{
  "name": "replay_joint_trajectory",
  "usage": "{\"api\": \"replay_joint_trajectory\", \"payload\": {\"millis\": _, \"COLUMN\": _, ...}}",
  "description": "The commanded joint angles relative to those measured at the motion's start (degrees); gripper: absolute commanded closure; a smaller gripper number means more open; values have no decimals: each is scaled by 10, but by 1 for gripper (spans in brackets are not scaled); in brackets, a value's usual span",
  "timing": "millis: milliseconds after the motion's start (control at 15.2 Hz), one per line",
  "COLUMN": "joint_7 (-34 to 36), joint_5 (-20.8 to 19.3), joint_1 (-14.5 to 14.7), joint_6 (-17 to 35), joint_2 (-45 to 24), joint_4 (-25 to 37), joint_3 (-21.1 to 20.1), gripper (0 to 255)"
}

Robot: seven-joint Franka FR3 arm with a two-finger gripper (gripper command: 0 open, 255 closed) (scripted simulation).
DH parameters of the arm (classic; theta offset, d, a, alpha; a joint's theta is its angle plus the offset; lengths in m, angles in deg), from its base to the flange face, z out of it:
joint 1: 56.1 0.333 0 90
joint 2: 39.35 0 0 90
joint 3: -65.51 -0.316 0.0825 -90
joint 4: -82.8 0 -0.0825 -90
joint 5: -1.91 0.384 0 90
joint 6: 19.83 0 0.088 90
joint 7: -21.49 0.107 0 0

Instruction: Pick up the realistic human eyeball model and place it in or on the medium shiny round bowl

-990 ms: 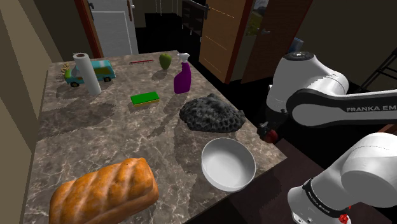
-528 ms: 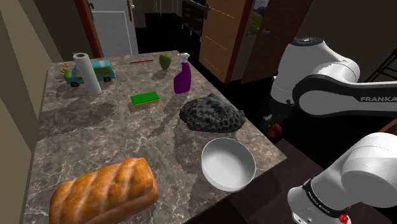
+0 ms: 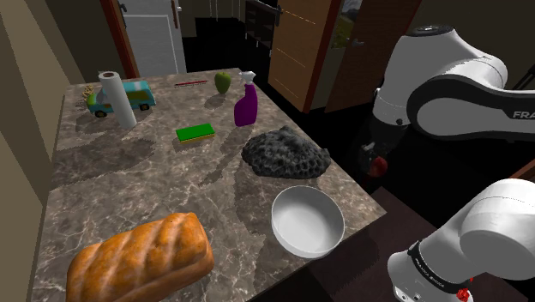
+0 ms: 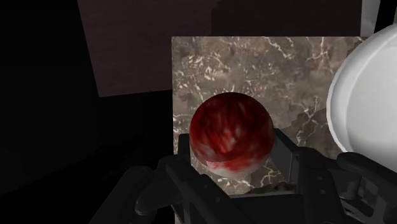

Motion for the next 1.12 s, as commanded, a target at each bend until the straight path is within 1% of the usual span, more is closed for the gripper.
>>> {"api": "replay_joint_trajectory", "payload": {"millis": 0, "joint_7": -2, "joint_5": -2, "joint_1": -1, "joint_6": -10, "joint_2": 0, "joint_4": 9, "joint_3": 2, "gripper": 255}}
{"api": "replay_joint_trajectory", "payload": {"millis": 264, "joint_7": 57, "joint_5": 43, "joint_1": 32, "joint_6": -10, "joint_2": -31, "joint_4": 36, "joint_3": -52, "gripper": 255}}
{"api": "replay_joint_trajectory", "payload": {"millis": 528, "joint_7": 115, "joint_5": 79, "joint_1": 56, "joint_6": -7, "joint_2": -75, "joint_4": 74, "joint_3": -105, "gripper": 255}}
{"api": "replay_joint_trajectory", "payload": {"millis": 792, "joint_7": 172, "joint_5": 104, "joint_1": 71, "joint_6": -1, "joint_2": -128, "joint_4": 121, "joint_3": -155, "gripper": 255}}
{"api": "replay_joint_trajectory", "payload": {"millis": 1056, "joint_7": 230, "joint_5": 115, "joint_1": 76, "joint_6": 5, "joint_2": -189, "joint_4": 177, "joint_3": -206, "gripper": 255}}
